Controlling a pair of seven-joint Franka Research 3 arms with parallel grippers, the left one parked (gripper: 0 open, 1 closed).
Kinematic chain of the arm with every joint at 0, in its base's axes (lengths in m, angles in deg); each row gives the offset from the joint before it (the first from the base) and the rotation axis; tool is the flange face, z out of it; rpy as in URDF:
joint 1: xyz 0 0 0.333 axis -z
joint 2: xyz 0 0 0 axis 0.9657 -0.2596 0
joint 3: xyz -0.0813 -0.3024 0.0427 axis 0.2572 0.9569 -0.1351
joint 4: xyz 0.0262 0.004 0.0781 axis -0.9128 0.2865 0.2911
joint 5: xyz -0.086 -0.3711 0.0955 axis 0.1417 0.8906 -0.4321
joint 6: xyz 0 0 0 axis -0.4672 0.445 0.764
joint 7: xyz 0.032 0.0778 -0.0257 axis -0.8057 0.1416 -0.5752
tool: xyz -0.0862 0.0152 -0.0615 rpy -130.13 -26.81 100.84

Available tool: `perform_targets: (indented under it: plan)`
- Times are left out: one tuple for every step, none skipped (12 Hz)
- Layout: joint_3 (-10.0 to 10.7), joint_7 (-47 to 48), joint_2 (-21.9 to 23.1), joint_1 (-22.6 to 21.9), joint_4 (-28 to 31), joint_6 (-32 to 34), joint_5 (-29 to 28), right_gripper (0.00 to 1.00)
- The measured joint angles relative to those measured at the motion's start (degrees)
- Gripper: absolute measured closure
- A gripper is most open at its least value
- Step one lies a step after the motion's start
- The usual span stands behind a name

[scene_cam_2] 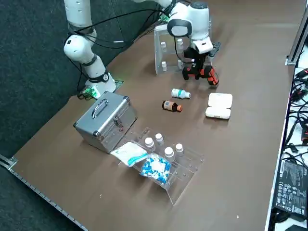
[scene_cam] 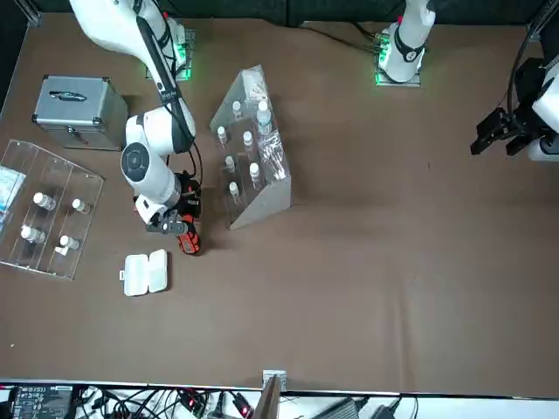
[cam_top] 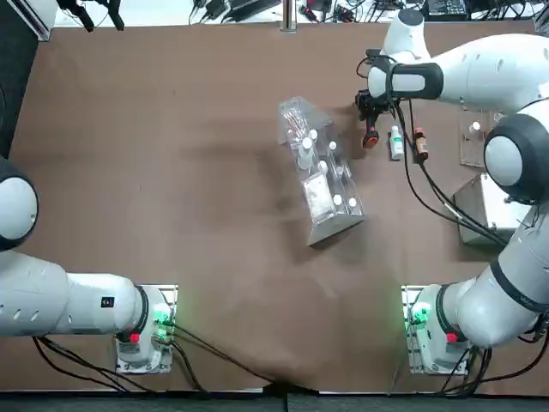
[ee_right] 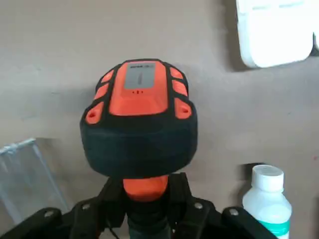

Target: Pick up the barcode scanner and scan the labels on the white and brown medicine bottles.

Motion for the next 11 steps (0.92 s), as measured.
perform_targets:
  plan:
    - [0.05, 0.00, 0.01, 0.00, 0.98, -0.84, 0.11, 0.58]
    - [0.05, 0.00, 0.09, 0.00, 1.63, -1.32, 0.20, 0.58]
    - [0.05, 0.00, 0.24, -0.02, 2.09, -1.51, 0.33, 0.58]
    - [0.06, 0.00, 0.51, -0.08, 2.39, -1.52, 0.60, 0.58]
    - [0.05, 0.00, 0.89, -0.20, 2.70, -1.52, 0.79, 0.58]
    - [0.05, 0.00, 1.41, -0.33, 3.17, -1.52, 0.88, 0.58]
    - [0.05, 0.00, 2.03, -0.44, 3.86, -1.52, 0.92, 0.58]
    - [0.05, 0.00, 2.52, -0.54, 4.57, -1.52, 0.98, 0.58]
    - [0.05, 0.00, 2.95, -0.66, 5.28, -1.52, 1.02, 0.58]
    - [0.05, 0.00, 3.26, -0.76, 5.94, -1.52, 1.03, 0.58]
    - [0.05, 0.00, 3.47, -0.83, 6.59, -1.52, 1.13, 0.58]
